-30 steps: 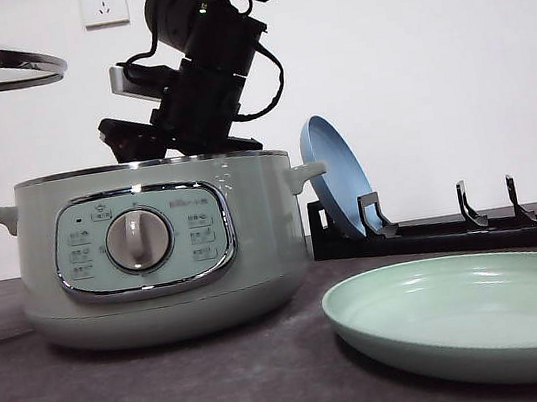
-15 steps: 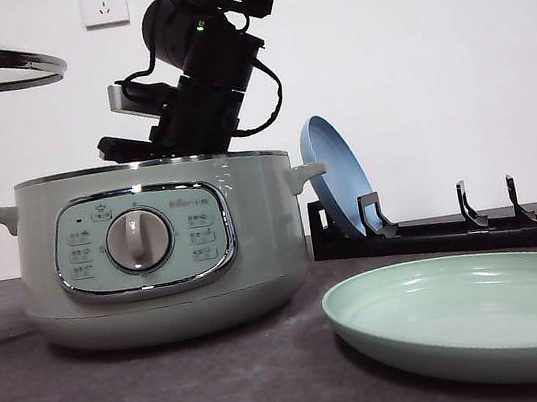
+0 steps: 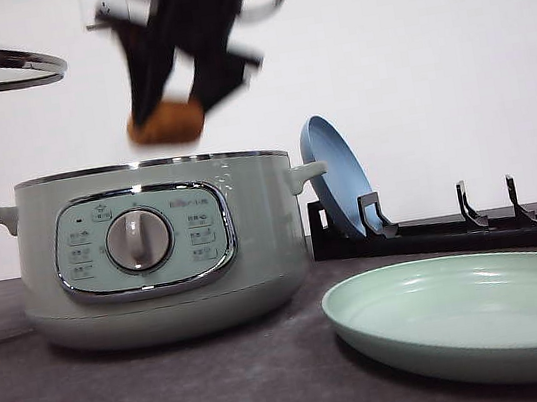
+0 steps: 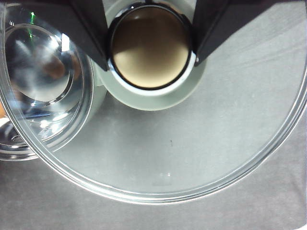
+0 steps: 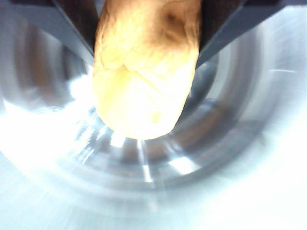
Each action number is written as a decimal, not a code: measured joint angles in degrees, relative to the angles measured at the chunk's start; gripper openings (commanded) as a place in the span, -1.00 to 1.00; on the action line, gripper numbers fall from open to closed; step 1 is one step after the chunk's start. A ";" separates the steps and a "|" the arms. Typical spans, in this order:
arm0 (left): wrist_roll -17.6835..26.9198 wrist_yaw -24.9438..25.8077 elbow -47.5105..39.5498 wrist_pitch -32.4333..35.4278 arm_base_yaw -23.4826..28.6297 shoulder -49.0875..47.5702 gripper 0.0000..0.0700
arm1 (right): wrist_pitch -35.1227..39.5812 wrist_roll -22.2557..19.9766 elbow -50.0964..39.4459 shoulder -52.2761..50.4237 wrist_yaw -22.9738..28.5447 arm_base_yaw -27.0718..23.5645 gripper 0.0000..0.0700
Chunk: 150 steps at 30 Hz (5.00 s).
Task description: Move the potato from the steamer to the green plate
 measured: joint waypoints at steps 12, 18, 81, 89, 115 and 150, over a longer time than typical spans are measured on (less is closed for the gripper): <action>0.00 4.57 0.00 0.17 -0.84 0.00 -1.00 | -13.10 -1.20 -0.16 -19.65 3.00 -4.58 -0.69; 0.00 4.94 0.00 0.67 -2.78 0.00 -1.00 | -14.16 -1.20 -9.90 -28.88 3.48 -8.43 -0.64; 0.02 6.03 0.00 1.15 -16.37 0.08 -1.00 | 30.17 26.77 -81.67 -50.78 10.52 -7.02 0.78; 0.02 6.00 0.00 3.07 -18.50 5.24 -1.00 | 21.74 22.88 -72.87 -57.85 11.99 -7.02 0.78; 1.41 5.99 0.00 9.73 -22.01 17.32 -1.00 | 16.96 19.37 -67.13 -63.73 13.94 -7.02 0.78; 1.83 4.55 0.00 9.49 -23.65 19.26 -0.99 | 16.93 18.32 -67.13 -63.73 16.24 -7.02 0.78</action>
